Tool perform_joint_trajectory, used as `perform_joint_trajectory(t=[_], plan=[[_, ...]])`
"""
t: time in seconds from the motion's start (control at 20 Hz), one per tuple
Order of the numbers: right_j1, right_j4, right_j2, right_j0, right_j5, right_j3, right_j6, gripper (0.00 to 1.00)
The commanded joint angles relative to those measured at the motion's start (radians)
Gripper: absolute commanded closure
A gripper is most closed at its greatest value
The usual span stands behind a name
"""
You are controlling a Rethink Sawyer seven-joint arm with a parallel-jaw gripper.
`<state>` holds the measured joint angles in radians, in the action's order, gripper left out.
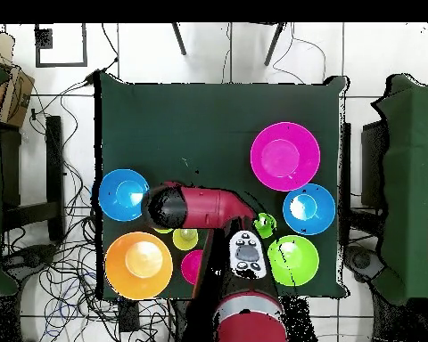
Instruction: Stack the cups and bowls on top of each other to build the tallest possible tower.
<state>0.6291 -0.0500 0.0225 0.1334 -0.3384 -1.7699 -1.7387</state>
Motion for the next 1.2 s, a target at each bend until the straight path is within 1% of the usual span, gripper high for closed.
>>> perform_joint_trajectory(t=[0.05,0.25,0.45,0.6,0.75,0.85,1.0,1.2], plan=[[-0.074,-0.104,0.144,0.078,-0.113,0.186,0.145,0.00],[-0.134,-0.142,0.181,0.125,-0.164,0.272,0.207,0.00],[-0.175,-0.182,0.217,0.166,-0.212,0.329,0.246,0.00],[-0.205,-0.212,0.251,0.197,-0.224,0.368,0.272,0.00],[-0.237,-0.243,0.268,0.220,-0.287,0.419,0.310,0.00],[-0.227,-0.267,0.298,0.245,-0.315,0.430,0.352,0.00],[-0.195,-0.277,0.326,0.275,-0.394,0.420,0.386,0.00],[-0.143,-0.285,0.348,0.305,-0.488,0.389,0.390,0.00]])
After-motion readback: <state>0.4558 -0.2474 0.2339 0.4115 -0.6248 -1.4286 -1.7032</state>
